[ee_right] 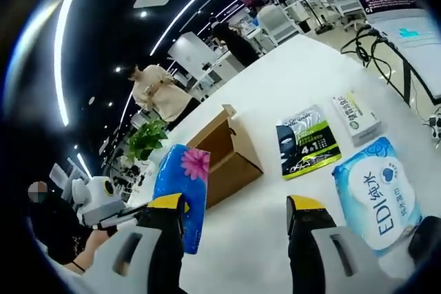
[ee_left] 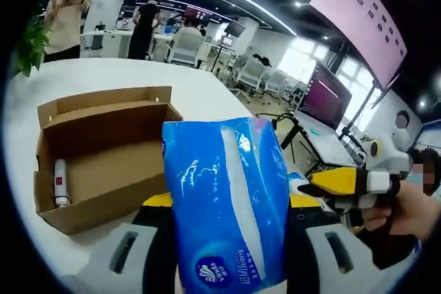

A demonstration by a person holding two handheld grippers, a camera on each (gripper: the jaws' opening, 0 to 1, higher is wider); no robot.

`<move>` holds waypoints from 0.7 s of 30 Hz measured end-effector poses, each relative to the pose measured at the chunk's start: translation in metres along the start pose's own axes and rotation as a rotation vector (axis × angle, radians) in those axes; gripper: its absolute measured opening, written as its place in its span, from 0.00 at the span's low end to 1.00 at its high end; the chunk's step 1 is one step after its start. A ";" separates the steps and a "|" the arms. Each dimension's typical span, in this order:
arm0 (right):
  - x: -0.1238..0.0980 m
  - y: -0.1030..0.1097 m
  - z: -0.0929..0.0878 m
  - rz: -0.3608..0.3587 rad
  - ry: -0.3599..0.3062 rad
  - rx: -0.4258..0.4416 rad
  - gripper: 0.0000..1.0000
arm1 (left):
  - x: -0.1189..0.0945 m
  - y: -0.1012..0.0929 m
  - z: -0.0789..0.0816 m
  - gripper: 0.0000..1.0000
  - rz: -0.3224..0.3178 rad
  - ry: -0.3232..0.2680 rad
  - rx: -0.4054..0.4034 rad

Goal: Operate the shoe box by opening the lid, removing the specified soft item, and placing it in the target area until the item is outside and the box remains undamaged.

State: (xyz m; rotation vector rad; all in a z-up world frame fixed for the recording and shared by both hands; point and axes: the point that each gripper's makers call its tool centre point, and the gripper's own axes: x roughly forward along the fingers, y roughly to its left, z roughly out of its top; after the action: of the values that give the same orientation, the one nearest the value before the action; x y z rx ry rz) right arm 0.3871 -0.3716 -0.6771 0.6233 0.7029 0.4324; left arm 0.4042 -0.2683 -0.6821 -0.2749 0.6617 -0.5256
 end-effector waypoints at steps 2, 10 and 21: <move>-0.002 -0.004 -0.002 -0.008 -0.003 0.007 0.58 | 0.003 -0.004 -0.005 0.59 -0.004 0.016 0.007; -0.020 -0.012 -0.002 -0.037 -0.038 0.018 0.58 | 0.011 -0.014 -0.023 0.59 -0.017 0.069 0.028; -0.022 -0.015 -0.010 -0.030 -0.028 0.034 0.53 | 0.034 -0.026 -0.059 0.60 0.002 0.182 0.045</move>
State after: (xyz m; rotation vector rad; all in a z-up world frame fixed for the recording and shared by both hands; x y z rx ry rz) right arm 0.3675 -0.3916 -0.6827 0.6491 0.6930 0.3841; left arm 0.3785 -0.3128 -0.7339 -0.1852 0.8257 -0.5670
